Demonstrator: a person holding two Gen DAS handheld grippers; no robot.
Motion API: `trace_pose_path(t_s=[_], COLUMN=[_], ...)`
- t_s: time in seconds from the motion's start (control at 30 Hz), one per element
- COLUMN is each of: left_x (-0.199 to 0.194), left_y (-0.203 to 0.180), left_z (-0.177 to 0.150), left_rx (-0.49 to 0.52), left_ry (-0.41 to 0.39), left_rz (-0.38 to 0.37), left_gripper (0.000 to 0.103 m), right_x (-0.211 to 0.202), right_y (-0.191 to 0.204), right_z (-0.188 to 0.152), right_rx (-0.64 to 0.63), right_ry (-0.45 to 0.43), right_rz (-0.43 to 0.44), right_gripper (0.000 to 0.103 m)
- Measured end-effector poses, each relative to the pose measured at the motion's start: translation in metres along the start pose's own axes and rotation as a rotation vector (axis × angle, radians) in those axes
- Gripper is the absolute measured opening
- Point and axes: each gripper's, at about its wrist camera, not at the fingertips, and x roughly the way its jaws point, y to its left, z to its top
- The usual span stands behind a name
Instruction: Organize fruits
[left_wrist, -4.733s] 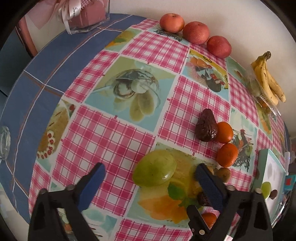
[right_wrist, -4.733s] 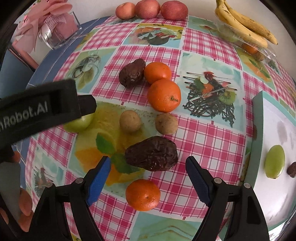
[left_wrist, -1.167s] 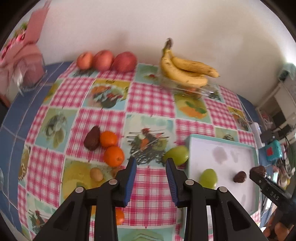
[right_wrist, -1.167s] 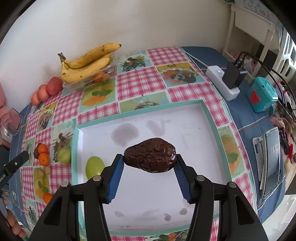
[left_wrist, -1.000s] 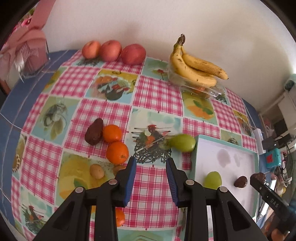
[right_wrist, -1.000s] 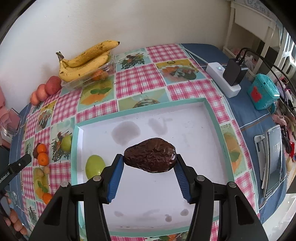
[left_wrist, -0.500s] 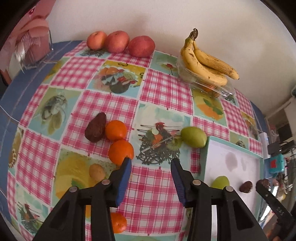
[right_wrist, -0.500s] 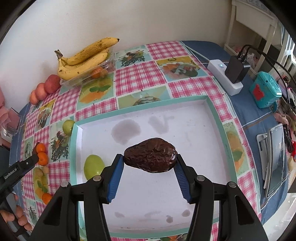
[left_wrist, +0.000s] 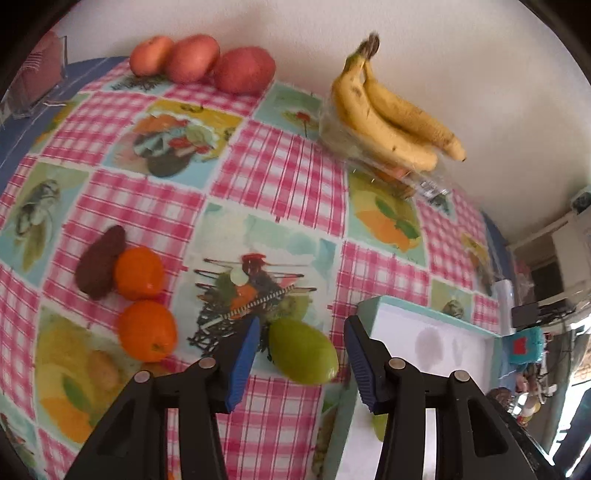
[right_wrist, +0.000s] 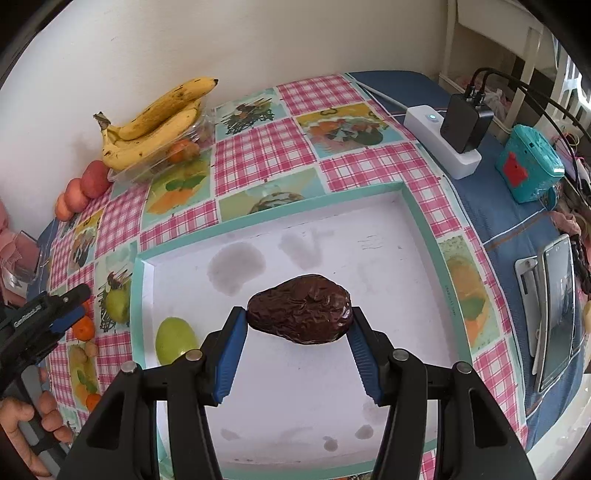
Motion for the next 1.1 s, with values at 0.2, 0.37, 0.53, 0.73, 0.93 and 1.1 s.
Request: trace_pose_path(t_s=[0.2, 0.37, 0.53, 0.73, 0.93, 1.1], left_x=[0.021, 0.021, 0.019, -0.006, -0.042, -0.052], left_y=[0.0, 0.0, -0.002, -0.011, -0.044, -0.085], left_z=[-0.009, -0.017, -0.021, -0.015, -0.021, -0.048], left_rx=[0.002, -0.008, -0.008, 0.026, 0.121, 0.242], left_ry=[0.064, 0.086, 0.087, 0.025, -0.021, 0.003], left_rz=[0.005, -0.008, -0.014, -0.009, -0.049, -0.092], left_gripper=[0.052, 0.047, 0.043, 0.043, 0.043, 0.043], right_x=[0.003, 0.002, 0.0, 0.0, -0.001, -0.007], right_y=[0.0, -0.001, -0.001, -0.006, -0.028, -0.047], right_z=[0.001, 0.0, 0.0, 0.001, 0.001, 0.001], right_rx=[0.001, 0.004, 0.003, 0.015, 0.066, 0.106], right_ry=[0.006, 0.006, 0.0, -0.002, -0.008, -0.018], right_rz=[-0.001, 0.0, 0.003, 0.005, -0.043, -0.066], right_gripper=[0.057, 0.057, 0.057, 0.057, 0.057, 0.057])
